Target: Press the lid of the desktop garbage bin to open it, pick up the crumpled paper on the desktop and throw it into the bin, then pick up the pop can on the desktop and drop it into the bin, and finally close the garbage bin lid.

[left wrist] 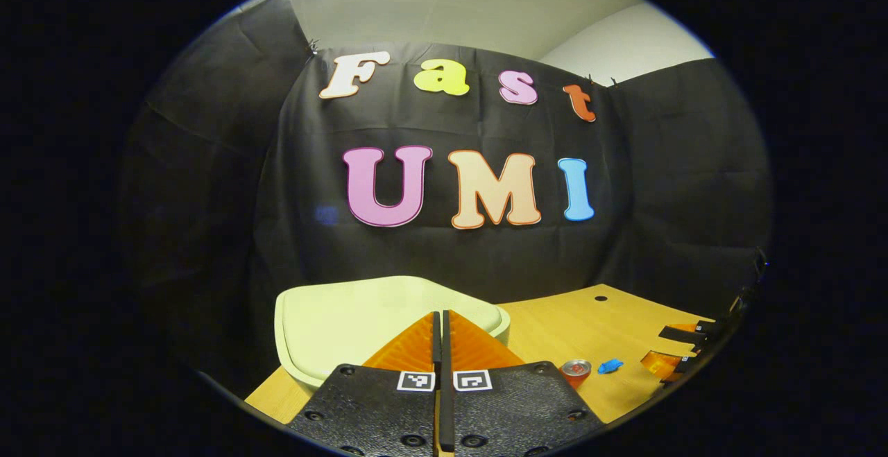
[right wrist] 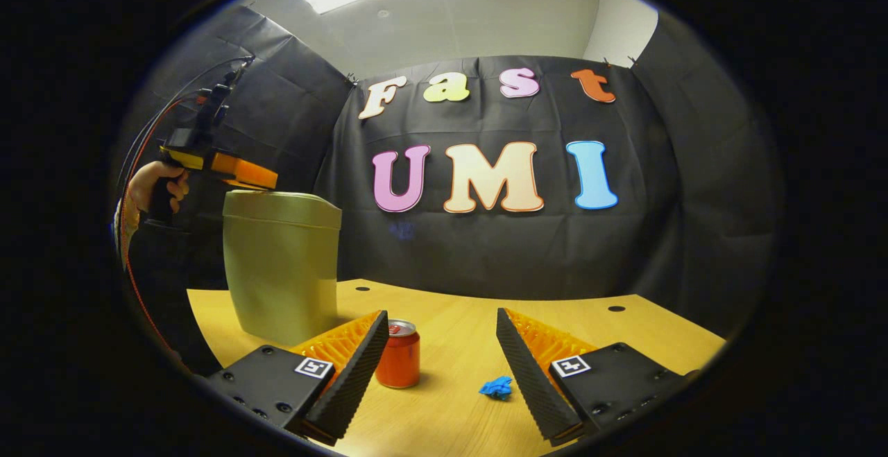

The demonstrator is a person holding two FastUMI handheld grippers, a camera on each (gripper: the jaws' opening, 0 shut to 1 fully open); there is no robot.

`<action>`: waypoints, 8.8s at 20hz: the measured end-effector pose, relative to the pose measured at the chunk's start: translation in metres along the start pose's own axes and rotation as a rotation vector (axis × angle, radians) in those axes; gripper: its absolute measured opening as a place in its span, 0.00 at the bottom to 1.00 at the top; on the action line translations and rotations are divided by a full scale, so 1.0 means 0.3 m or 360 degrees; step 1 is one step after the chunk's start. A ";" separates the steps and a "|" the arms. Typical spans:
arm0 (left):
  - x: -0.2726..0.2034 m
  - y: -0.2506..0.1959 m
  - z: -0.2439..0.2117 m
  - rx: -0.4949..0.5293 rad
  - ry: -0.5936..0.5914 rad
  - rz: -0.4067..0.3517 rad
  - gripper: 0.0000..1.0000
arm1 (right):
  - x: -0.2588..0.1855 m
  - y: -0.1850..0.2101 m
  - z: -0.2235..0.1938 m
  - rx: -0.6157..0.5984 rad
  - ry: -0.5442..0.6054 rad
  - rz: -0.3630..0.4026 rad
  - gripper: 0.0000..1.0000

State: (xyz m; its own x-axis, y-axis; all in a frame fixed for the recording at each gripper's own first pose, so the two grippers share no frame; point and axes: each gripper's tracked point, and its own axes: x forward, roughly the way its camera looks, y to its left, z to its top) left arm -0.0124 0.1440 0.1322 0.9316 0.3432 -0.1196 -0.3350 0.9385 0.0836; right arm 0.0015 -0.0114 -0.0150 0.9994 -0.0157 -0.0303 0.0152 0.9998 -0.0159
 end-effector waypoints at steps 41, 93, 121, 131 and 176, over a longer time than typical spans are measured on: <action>-0.035 -0.446 -0.436 -0.0035 -0.0097 -0.0676 0.15 | 0.089 -0.192 -0.154 0.0044 0.0492 -0.0037 0.98; -0.054 -0.518 -0.545 0.0025 0.0076 -0.0783 0.92 | 0.491 0.149 0.278 -0.0110 0.0703 0.0413 0.16; -0.035 -0.532 -0.608 -0.0021 0.0161 -0.0828 0.92 | 0.656 0.877 0.456 -0.0282 0.0493 0.1029 0.98; -0.003 -0.561 -0.641 -0.0002 0.0223 -0.0835 0.92 | 0.611 0.330 0.361 -0.0259 0.0444 0.0618 1.00; 0.137 -0.690 -0.247 0.0003 0.0246 -0.0815 0.76 | 0.210 -0.213 -0.170 0.0080 0.0409 0.0137 0.98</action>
State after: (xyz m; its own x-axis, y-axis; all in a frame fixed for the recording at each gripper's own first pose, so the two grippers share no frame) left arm 0.0849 -0.0334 0.0367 0.9441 -0.1569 -0.2899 0.1573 0.9873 -0.0221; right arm 0.0619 -0.0773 -0.0669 0.9566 0.0727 -0.2820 -0.0618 0.9970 0.0473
